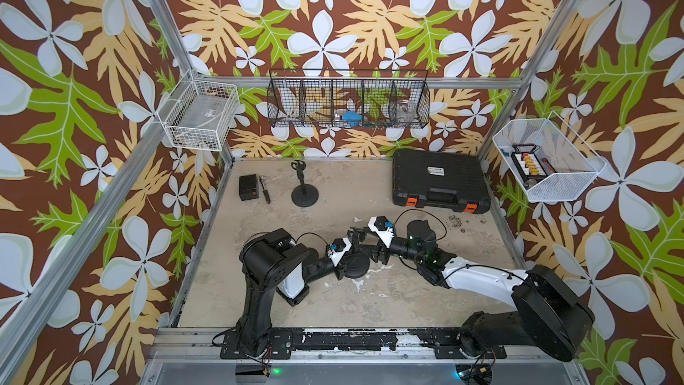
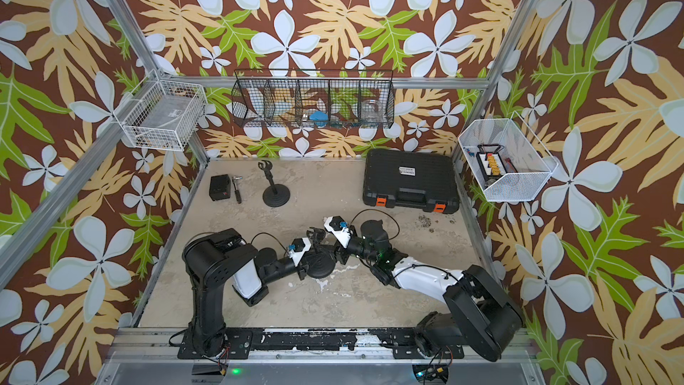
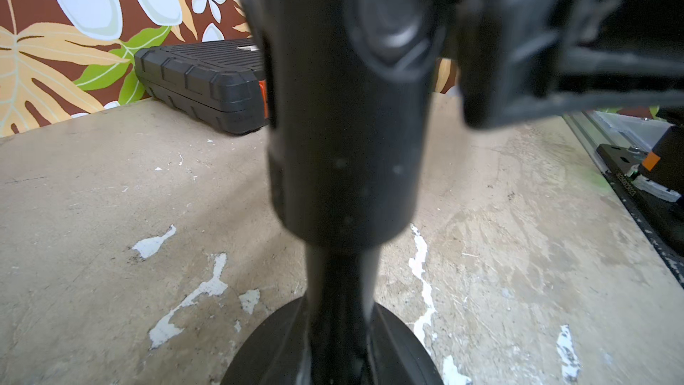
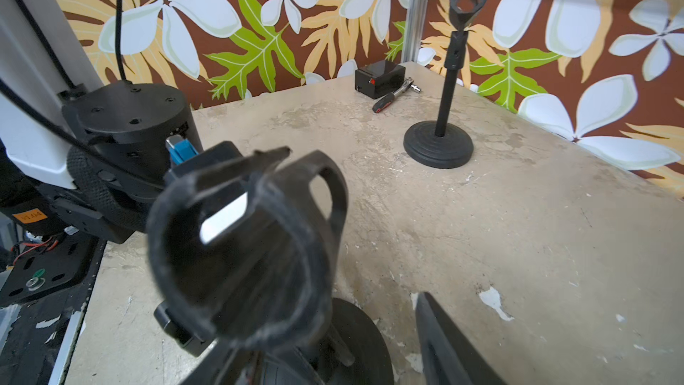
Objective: Assemble a microphone stand
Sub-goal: Screw the microphone stand pole into the microphone stand base.
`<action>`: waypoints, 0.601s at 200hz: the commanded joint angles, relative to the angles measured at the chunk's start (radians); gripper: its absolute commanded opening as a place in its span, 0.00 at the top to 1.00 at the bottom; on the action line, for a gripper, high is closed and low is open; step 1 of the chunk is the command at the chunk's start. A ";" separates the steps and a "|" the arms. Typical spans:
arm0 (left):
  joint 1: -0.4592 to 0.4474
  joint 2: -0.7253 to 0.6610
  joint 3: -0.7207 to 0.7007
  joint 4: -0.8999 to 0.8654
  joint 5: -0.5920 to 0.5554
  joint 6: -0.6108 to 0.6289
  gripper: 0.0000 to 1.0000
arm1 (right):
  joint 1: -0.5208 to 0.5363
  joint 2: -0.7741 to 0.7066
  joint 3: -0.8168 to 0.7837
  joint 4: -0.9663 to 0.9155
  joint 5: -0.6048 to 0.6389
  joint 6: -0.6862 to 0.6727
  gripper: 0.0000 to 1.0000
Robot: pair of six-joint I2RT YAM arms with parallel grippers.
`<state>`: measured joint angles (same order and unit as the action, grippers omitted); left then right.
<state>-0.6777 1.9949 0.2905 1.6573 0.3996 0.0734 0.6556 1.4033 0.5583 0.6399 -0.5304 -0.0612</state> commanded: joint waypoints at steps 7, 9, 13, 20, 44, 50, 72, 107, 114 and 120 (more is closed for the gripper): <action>-0.008 0.007 -0.009 0.214 0.039 0.009 0.97 | -0.002 0.051 0.047 -0.052 -0.095 -0.031 0.35; -0.008 0.008 -0.009 0.215 0.040 0.009 0.97 | -0.001 0.054 0.048 -0.050 -0.097 -0.031 0.35; -0.008 0.007 -0.010 0.214 0.039 0.009 0.97 | -0.001 0.059 0.049 -0.047 -0.103 -0.032 0.38; -0.008 0.008 -0.010 0.214 0.039 0.011 0.97 | -0.001 0.063 0.052 -0.040 -0.112 -0.032 0.42; -0.008 0.006 -0.013 0.214 0.039 0.011 0.97 | -0.001 0.063 0.042 -0.005 -0.131 -0.022 0.49; -0.008 0.008 -0.013 0.214 0.039 0.011 0.97 | -0.001 0.062 0.041 -0.002 -0.123 -0.022 0.49; -0.008 0.009 -0.012 0.215 0.042 0.012 0.97 | -0.001 0.059 0.038 -0.001 -0.115 -0.030 0.50; -0.011 0.006 -0.014 0.214 0.044 0.011 0.97 | -0.002 0.063 0.046 0.011 -0.128 -0.029 0.56; -0.011 0.005 -0.014 0.214 0.044 0.012 0.97 | -0.001 0.062 0.043 0.016 -0.133 -0.029 0.56; -0.011 0.007 -0.014 0.214 0.042 0.012 0.97 | -0.001 0.061 0.042 0.022 -0.137 -0.027 0.56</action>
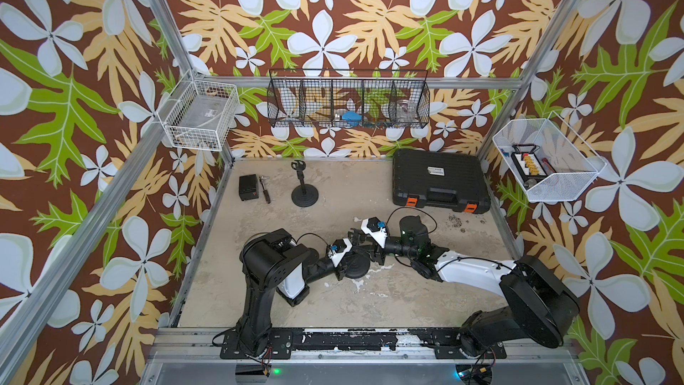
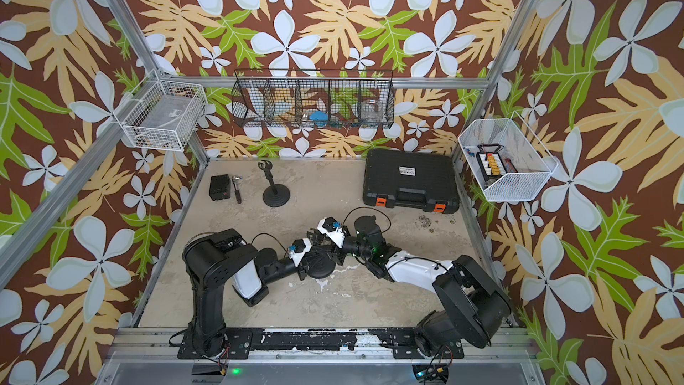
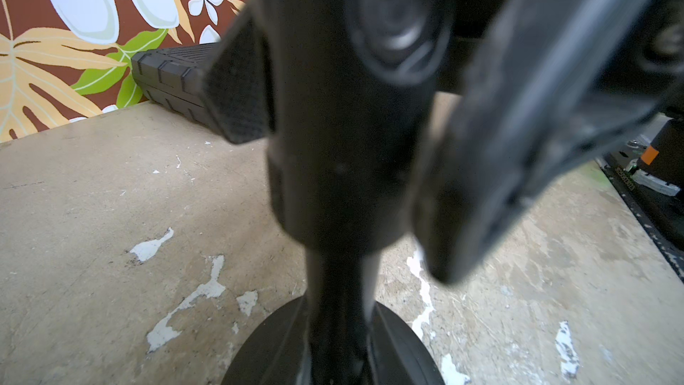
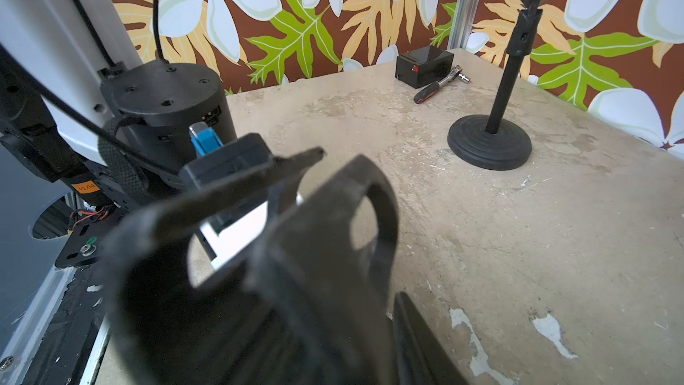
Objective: Assemble a microphone stand
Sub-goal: Screw the microphone stand pole into the microphone stand base.
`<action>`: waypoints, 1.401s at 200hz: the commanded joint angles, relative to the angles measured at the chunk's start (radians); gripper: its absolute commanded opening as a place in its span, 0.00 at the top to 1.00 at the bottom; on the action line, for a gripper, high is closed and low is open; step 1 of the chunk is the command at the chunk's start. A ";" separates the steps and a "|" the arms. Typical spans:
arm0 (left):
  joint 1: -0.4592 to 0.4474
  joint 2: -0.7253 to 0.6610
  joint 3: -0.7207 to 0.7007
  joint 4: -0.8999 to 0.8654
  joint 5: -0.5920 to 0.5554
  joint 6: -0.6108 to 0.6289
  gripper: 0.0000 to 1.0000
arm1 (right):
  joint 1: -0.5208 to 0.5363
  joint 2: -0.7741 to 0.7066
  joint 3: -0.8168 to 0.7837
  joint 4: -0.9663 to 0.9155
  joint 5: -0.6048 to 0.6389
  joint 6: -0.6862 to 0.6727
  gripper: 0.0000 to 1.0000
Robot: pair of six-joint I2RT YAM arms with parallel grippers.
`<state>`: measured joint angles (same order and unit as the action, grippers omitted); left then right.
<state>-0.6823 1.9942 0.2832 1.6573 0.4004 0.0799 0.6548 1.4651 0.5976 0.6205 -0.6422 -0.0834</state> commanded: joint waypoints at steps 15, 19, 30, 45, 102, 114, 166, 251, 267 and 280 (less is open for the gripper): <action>-0.006 0.014 -0.001 0.214 0.043 0.006 0.97 | 0.000 -0.006 -0.004 0.065 -0.030 0.004 0.60; -0.006 0.017 -0.001 0.214 0.043 0.006 0.97 | 0.001 -0.006 -0.005 0.070 -0.030 0.006 0.62; -0.006 0.021 0.001 0.214 0.043 0.006 0.97 | 0.001 -0.006 -0.013 0.089 -0.024 0.018 0.69; -0.006 0.024 0.003 0.214 0.043 0.004 0.97 | 0.004 -0.005 -0.031 0.125 -0.016 0.038 0.79; -0.006 -0.018 -0.010 0.214 0.032 -0.022 0.71 | 0.101 -0.015 -0.119 0.210 0.363 0.106 1.00; -0.006 -0.033 -0.013 0.214 0.030 -0.029 0.68 | 0.125 -0.018 -0.143 0.233 0.455 0.126 1.00; -0.006 -0.071 -0.027 0.214 0.031 -0.044 0.65 | 0.205 0.008 -0.199 0.300 0.714 0.207 1.00; -0.006 -0.049 0.000 0.214 0.023 -0.047 0.70 | 0.271 0.061 -0.158 0.279 0.741 0.209 1.00; -0.006 -0.039 0.002 0.214 0.019 -0.040 0.78 | 0.272 0.060 -0.148 0.265 0.713 0.211 1.00; -0.006 -0.026 0.006 0.214 0.019 -0.033 0.85 | 0.272 0.057 -0.147 0.259 0.699 0.211 0.93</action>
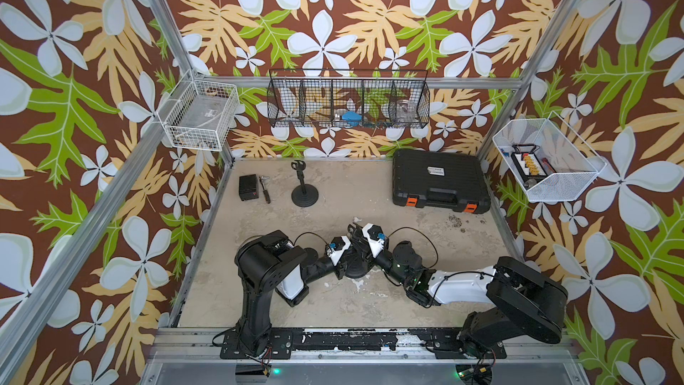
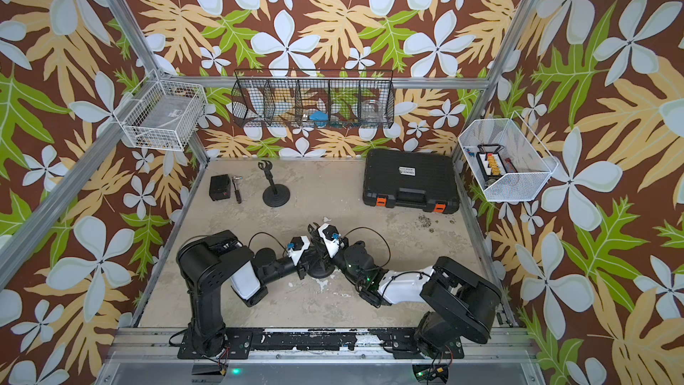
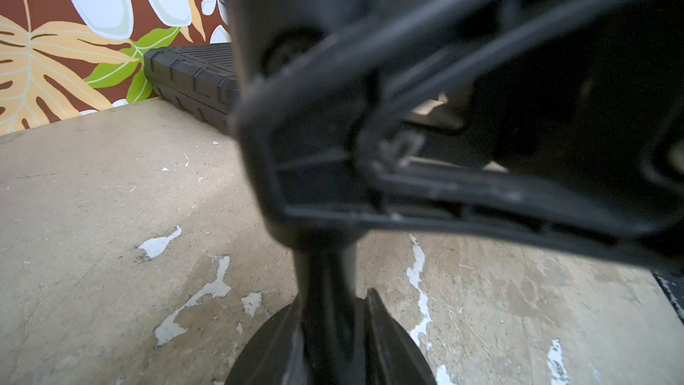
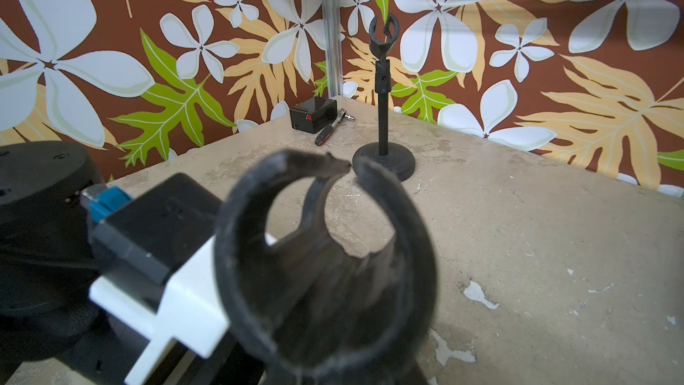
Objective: Assemble a microphone stand
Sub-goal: Screw the microphone stand pole into the microphone stand base.
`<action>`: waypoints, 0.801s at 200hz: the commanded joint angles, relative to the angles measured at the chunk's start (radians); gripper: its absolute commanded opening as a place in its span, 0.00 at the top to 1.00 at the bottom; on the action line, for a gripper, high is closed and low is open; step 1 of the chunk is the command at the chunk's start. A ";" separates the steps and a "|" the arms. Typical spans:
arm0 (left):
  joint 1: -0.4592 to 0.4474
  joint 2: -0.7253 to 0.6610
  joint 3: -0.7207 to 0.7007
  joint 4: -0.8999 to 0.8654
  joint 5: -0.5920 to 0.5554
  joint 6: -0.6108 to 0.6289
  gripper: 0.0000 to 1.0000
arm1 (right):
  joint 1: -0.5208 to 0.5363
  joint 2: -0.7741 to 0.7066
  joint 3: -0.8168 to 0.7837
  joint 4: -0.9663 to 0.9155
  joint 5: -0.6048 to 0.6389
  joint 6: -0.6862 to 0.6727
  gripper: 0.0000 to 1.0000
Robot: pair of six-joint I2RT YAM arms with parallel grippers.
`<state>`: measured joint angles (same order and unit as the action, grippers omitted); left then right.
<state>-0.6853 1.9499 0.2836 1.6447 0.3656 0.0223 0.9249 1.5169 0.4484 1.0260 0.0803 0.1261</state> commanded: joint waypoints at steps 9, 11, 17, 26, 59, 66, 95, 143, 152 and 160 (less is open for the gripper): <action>-0.003 0.028 0.005 0.227 0.053 0.032 0.89 | 0.001 -0.003 0.005 -0.153 -0.043 -0.007 0.76; -0.003 0.030 0.004 0.227 0.054 0.033 0.90 | 0.000 -0.005 0.006 -0.156 -0.045 -0.010 0.72; -0.003 0.033 0.003 0.227 0.054 0.037 0.91 | 0.000 -0.015 0.009 -0.169 -0.048 -0.019 0.61; -0.003 0.040 0.000 0.227 0.055 0.044 0.92 | -0.001 -0.036 0.013 -0.196 -0.059 -0.039 0.50; -0.003 0.049 0.001 0.227 0.063 0.056 0.95 | -0.074 -0.126 -0.015 -0.245 -0.274 -0.124 0.28; -0.003 0.052 0.002 0.227 0.067 0.055 0.95 | -0.108 -0.147 -0.030 -0.241 -0.328 -0.123 0.26; -0.003 0.055 0.009 0.227 0.076 0.050 0.95 | -0.241 -0.196 -0.046 -0.259 -0.568 -0.145 0.29; -0.006 0.061 0.011 0.227 0.084 0.051 0.96 | -0.277 -0.132 0.069 -0.373 -0.661 -0.234 0.42; -0.007 0.063 0.012 0.227 0.085 0.053 0.96 | -0.276 -0.106 0.098 -0.391 -0.668 -0.237 0.42; -0.007 0.063 0.011 0.227 0.088 0.054 0.96 | -0.277 -0.085 0.121 -0.406 -0.688 -0.239 0.43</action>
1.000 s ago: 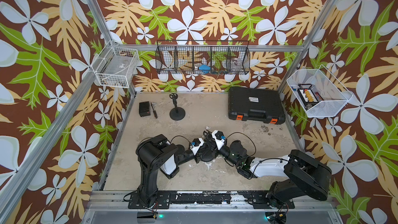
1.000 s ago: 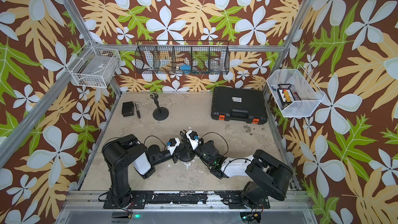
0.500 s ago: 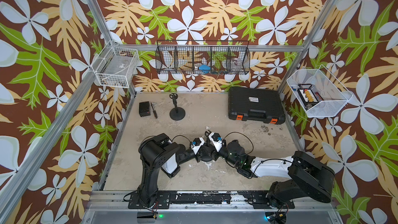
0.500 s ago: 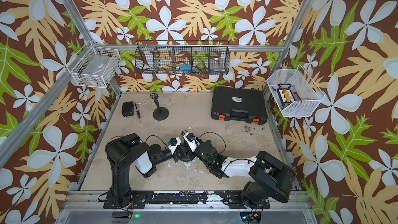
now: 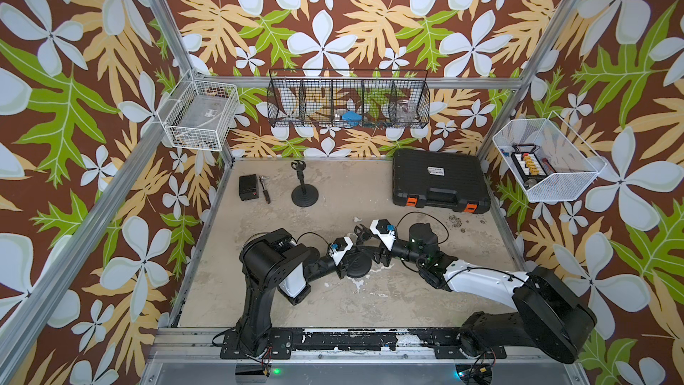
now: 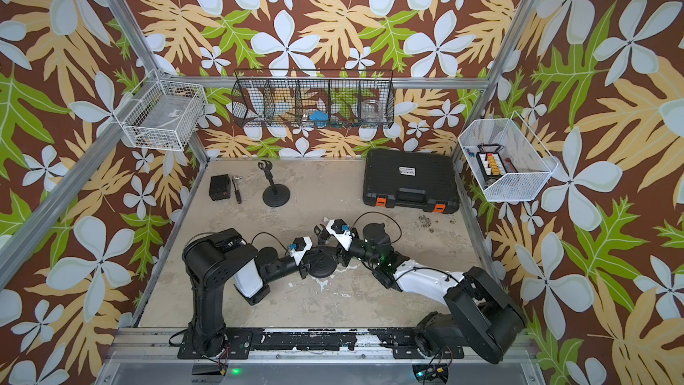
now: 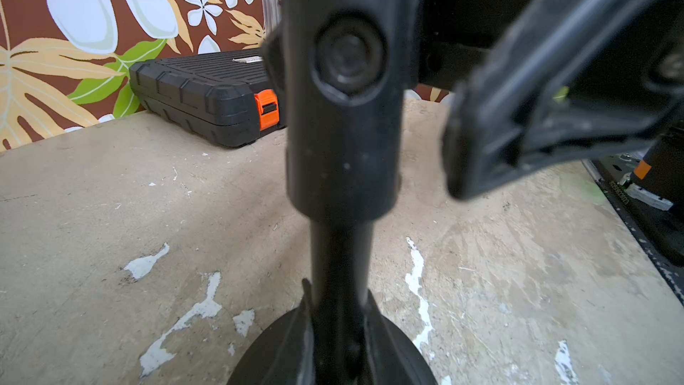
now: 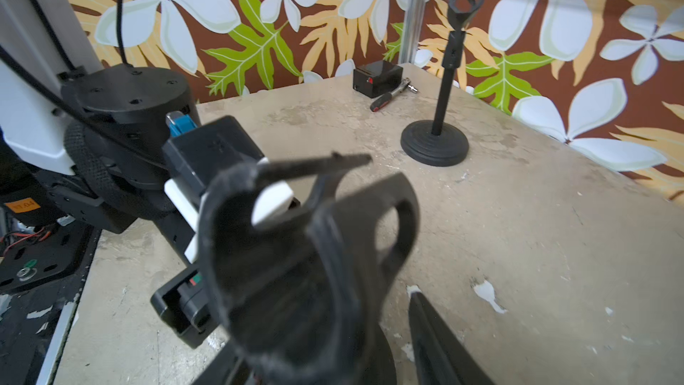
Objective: Assemble a microphone stand
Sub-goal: Screw the microphone stand pole into the microphone stand base.
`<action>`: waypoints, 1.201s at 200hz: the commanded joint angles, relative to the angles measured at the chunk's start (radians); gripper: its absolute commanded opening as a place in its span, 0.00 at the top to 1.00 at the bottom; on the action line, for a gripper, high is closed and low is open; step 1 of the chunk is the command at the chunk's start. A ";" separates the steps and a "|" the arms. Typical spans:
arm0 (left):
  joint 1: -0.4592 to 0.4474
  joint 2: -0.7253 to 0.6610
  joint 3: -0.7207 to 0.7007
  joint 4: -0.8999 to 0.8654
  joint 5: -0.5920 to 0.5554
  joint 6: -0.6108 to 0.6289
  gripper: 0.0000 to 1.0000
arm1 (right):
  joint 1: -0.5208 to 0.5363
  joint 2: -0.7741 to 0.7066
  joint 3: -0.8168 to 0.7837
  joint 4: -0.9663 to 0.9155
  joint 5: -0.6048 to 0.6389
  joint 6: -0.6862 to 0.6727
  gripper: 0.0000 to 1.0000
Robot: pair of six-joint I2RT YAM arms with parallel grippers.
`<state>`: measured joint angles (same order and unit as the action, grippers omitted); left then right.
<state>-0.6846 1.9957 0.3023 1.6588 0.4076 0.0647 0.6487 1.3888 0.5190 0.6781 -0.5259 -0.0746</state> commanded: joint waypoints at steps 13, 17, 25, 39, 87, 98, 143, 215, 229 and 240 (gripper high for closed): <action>-0.009 0.021 -0.006 0.213 0.049 0.012 0.96 | 0.000 0.070 0.075 -0.065 -0.116 -0.041 0.46; -0.009 0.023 -0.005 0.211 0.051 0.012 0.96 | 0.001 0.076 0.080 -0.061 -0.121 -0.039 0.47; -0.009 0.027 -0.003 0.212 0.054 0.012 0.96 | 0.000 0.084 0.082 -0.048 -0.135 -0.033 0.50; -0.009 0.033 0.001 0.213 0.056 0.012 0.96 | 0.002 0.098 0.084 -0.013 -0.131 -0.001 0.52; -0.010 0.041 0.004 0.213 0.062 0.009 0.96 | 0.029 0.124 0.075 0.050 -0.068 0.042 0.80; -0.010 0.042 0.004 0.212 0.060 0.008 0.96 | 0.029 0.119 0.052 0.092 -0.039 0.068 0.86; -0.010 0.035 0.003 0.212 0.049 -0.009 0.76 | 0.092 0.109 -0.019 0.172 0.173 0.111 1.00; -0.010 -0.062 -0.035 0.213 0.019 -0.019 0.68 | 0.233 0.124 -0.111 0.251 0.662 0.198 1.00; -0.010 -0.064 -0.035 0.213 0.018 -0.016 0.70 | 0.249 0.111 -0.124 0.268 0.695 0.200 1.00; -0.010 -0.062 -0.033 0.213 0.019 -0.016 0.71 | 0.256 0.103 -0.125 0.266 0.706 0.200 1.00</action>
<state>-0.6937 1.9373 0.2687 1.6321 0.4183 0.0498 0.8928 1.4975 0.4080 1.0286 0.0544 0.1009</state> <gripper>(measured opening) 0.302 0.255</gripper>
